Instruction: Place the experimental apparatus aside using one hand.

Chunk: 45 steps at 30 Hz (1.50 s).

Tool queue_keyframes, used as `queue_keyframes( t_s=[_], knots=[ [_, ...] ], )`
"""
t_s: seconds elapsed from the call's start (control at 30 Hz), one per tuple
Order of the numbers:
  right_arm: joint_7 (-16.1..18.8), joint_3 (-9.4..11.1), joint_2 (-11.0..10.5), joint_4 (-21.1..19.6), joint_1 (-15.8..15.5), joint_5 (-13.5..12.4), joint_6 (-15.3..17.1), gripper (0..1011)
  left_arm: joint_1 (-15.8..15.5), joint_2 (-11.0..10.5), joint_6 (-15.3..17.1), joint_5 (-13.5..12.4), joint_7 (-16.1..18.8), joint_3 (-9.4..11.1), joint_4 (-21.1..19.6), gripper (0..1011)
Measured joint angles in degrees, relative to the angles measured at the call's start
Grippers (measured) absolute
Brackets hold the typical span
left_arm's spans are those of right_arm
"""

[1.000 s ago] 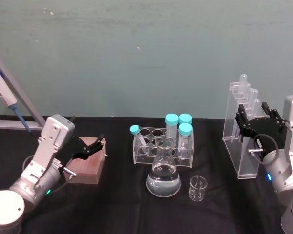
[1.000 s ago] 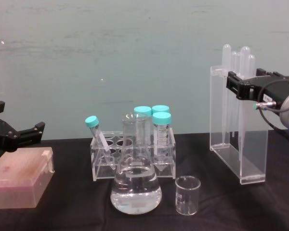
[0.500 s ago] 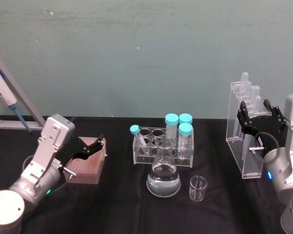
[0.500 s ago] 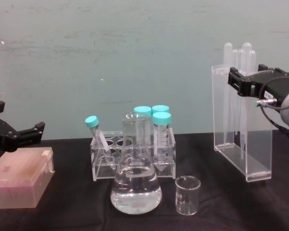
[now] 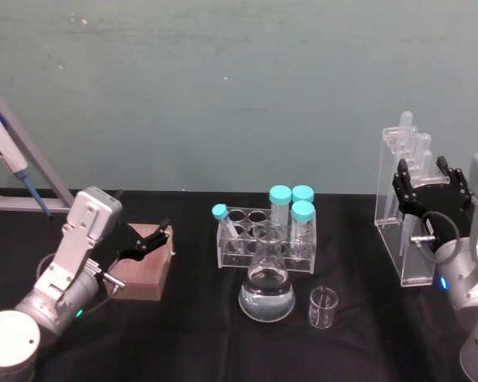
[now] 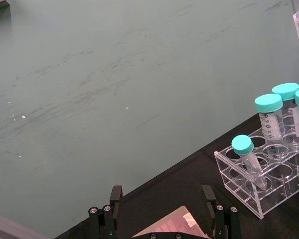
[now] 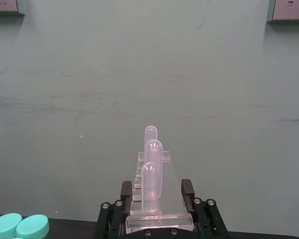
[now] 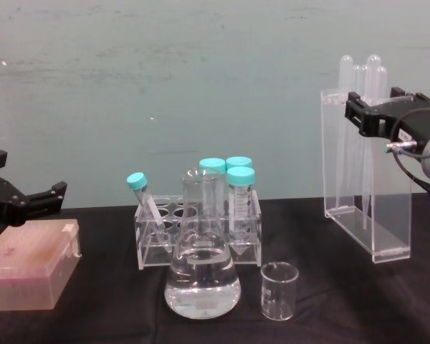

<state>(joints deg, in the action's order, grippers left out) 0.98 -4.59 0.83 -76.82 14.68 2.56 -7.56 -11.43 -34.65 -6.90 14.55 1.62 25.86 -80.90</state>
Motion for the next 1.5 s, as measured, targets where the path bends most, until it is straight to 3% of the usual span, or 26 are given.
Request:
queue_keyframes(
  t_s=[0.87,1.5],
  knots=[
    [-0.32,1.58,-0.67,-0.90,-0.56,1.15,-1.72,613,0.00,0.00,0.00,0.00,0.00,0.00,0.00,1000],
    [1.47,4.04,-2.74,-1.81,-1.24,-0.60,-2.42,613,0.00,0.00,0.00,0.00,0.00,0.00,0.00,1000]
  ],
)
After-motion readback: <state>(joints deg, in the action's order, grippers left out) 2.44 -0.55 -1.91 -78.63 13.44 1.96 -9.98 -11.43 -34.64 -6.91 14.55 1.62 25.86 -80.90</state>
